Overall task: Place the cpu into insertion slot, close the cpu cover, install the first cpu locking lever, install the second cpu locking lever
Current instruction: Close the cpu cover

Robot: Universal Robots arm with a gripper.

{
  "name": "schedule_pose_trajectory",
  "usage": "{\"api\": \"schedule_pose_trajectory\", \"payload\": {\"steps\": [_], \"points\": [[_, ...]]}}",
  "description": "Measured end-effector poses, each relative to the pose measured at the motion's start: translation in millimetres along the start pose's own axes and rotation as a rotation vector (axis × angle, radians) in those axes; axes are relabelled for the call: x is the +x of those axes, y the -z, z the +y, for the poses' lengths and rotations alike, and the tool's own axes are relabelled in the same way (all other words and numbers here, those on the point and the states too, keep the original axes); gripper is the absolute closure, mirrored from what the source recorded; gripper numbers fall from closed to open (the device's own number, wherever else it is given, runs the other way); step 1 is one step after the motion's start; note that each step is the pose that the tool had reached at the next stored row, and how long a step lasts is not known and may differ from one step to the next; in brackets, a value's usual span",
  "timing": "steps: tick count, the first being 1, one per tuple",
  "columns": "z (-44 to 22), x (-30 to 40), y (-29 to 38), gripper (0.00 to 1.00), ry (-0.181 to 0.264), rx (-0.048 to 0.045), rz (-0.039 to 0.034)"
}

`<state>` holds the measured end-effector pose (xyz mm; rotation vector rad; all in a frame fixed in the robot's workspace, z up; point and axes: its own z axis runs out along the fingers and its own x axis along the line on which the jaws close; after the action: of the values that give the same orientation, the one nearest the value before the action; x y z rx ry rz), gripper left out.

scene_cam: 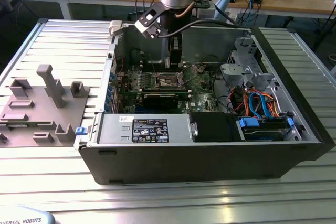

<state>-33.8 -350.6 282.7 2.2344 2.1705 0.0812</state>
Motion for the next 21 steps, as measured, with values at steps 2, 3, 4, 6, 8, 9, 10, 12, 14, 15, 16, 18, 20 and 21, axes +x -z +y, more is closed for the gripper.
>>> {"api": "schedule_pose_trajectory", "payload": {"steps": [2,3,4,6,8,9,10,12,14,15,16,18,20,21], "points": [[-0.1,0.3,-1.0,0.46,0.002,0.0,0.0001],[-0.1,0.6,-1.4,0.46,0.004,0.0,0.0003],[-0.1,0.8,-1.8,0.46,0.005,0.0,0.0004],[-0.2,1.5,-2.7,0.46,0.008,0.0001,0.0006],[-0.3,1.9,-3.5,0.46,0.011,0.0002,0.0006],[-0.3,2.3,-4.3,0.46,0.013,0.0003,0.0007],[-0.3,2.4,-4.7,0.46,0.015,0.0003,0.0007],[-0.4,2.5,-5.2,0.46,0.017,0.0004,0.0007],[-0.5,2.6,-6.7,0.46,0.017,0.0003,0.0009],[-0.5,2.7,-7.6,0.46,0.017,0.0003,0.001],[-0.5,2.6,-7.8,0.46,0.017,0.0003,0.001],[-0.6,2.7,-8.1,0.46,0.017,0.0003,0.001],[-0.6,2.6,-9.3,0.46,0.017,0.0003,0.0009],[-0.7,2.6,-10.0,0.46,0.017,0.0003,0.001]]}}
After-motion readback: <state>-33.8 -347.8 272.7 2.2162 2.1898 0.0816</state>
